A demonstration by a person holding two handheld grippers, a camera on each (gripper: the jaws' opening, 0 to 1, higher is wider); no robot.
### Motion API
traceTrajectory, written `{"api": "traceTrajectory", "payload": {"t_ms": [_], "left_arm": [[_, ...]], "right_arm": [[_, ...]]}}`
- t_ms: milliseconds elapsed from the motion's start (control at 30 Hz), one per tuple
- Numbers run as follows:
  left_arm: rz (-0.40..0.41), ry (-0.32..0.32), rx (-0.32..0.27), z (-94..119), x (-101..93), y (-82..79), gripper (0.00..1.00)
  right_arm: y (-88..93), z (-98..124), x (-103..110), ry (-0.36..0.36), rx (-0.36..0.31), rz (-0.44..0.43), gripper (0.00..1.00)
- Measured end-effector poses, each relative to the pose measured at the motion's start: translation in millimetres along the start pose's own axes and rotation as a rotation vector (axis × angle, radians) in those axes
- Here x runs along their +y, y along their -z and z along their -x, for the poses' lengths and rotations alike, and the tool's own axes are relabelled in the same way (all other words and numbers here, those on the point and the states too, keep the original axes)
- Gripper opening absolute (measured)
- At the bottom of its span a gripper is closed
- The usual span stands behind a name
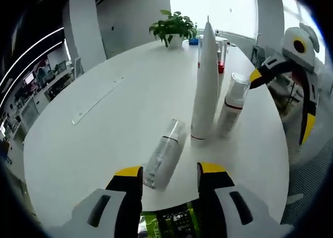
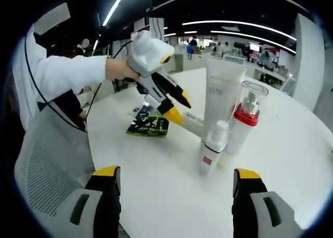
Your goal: Arrange the skincare products in the storage area until every visible bottle or jar stands upright without overlapping.
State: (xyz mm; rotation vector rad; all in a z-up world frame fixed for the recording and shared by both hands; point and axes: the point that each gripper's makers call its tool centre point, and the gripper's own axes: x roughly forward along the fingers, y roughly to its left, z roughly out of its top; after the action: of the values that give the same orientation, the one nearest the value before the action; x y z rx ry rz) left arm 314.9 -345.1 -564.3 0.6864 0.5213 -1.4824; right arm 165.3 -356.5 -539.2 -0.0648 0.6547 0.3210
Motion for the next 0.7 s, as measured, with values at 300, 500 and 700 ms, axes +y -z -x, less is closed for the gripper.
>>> {"api": "traceTrajectory", "payload": {"t_ms": [300,500,700], "left_arm": [[-0.066,0.019,0.057,-20.4,12.1,2.1,0.36],[-0.089,0.043,0.080,-30.1,12.0,2.5,0.35],[-0.100,0.055,0.106,-38.8,12.7,5.5,0.37]], "right_arm": [[3.1,-1.9,2.1,-0.001,0.001,-0.013,0.92],[-2.7,-4.0,2.3,0.006,-0.035,-0.016,0.90],[0.6,-7.4,2.6,0.000,-0.030,-0.030,0.94]]}}
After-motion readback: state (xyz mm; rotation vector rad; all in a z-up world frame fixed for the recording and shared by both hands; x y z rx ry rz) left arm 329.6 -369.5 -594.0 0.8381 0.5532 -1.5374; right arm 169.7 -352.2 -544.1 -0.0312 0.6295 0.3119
